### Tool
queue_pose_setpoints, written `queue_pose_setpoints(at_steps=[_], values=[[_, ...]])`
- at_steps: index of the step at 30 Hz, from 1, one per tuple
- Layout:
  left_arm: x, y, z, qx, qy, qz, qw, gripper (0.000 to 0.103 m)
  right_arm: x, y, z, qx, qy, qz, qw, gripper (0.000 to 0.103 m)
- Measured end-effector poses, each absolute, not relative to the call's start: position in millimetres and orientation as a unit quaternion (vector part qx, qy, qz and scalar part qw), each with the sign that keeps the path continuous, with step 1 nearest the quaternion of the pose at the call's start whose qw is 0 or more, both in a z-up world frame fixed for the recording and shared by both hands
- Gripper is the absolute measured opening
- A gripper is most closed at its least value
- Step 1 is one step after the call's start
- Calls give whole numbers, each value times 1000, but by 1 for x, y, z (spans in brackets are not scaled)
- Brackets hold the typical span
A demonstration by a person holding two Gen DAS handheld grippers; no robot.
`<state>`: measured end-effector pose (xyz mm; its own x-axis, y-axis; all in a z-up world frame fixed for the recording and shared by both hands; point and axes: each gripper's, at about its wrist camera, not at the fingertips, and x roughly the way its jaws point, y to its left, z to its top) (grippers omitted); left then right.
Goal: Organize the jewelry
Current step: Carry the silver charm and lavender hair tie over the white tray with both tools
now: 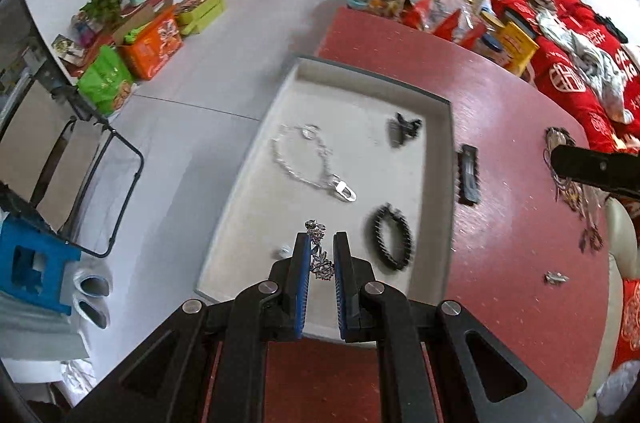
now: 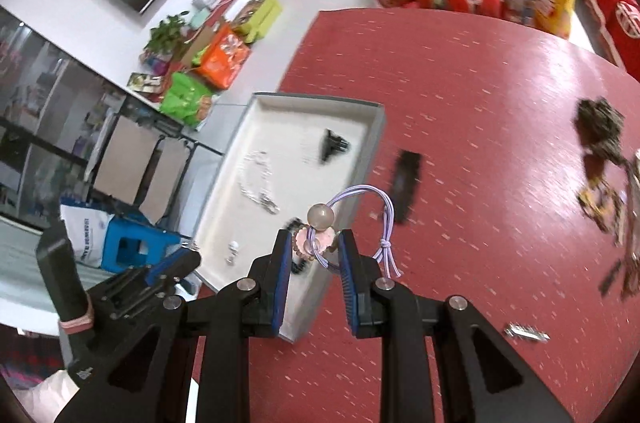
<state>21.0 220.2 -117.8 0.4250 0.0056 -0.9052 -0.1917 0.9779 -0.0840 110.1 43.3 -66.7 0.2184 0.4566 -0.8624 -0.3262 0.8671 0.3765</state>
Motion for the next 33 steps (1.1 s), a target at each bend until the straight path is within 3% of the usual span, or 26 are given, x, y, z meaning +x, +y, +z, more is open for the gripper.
queue_pose_setpoints(at_steps=[16, 33], values=[[66, 241, -168, -93, 531, 80, 838, 13, 173, 110, -123, 69, 598, 259, 755, 25], [79, 234, -212, -58, 554, 106, 823, 13, 181, 134, -194, 13, 628, 231, 743, 26]])
